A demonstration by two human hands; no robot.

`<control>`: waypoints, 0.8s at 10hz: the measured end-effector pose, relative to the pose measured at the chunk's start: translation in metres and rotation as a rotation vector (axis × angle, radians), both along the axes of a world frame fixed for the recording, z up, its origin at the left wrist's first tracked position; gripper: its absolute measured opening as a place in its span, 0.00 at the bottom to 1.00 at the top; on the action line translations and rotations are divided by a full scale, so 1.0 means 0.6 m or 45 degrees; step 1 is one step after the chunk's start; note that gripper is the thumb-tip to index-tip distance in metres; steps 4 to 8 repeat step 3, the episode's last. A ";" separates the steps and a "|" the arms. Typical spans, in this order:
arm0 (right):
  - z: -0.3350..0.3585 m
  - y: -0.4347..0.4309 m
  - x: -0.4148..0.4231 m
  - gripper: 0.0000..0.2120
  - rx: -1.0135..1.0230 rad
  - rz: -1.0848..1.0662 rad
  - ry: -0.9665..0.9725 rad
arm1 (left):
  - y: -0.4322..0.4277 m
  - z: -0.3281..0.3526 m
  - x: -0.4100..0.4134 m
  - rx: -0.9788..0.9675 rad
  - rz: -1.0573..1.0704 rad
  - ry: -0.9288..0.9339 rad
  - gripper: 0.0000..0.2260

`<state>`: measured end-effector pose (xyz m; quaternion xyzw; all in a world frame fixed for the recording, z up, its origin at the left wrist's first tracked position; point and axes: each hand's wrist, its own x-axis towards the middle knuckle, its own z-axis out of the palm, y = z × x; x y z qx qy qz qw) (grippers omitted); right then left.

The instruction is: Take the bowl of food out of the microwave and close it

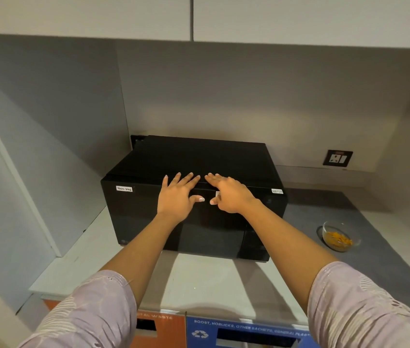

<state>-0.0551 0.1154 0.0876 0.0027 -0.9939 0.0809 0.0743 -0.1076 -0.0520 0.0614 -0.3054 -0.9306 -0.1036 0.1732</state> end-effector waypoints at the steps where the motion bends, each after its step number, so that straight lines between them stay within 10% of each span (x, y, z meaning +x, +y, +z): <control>1: -0.013 0.007 0.011 0.36 0.081 0.063 0.077 | 0.002 0.002 0.000 -0.026 0.001 -0.033 0.29; 8: 0.002 0.021 0.059 0.31 -0.083 0.041 0.209 | 0.003 0.024 0.033 0.049 -0.135 0.073 0.33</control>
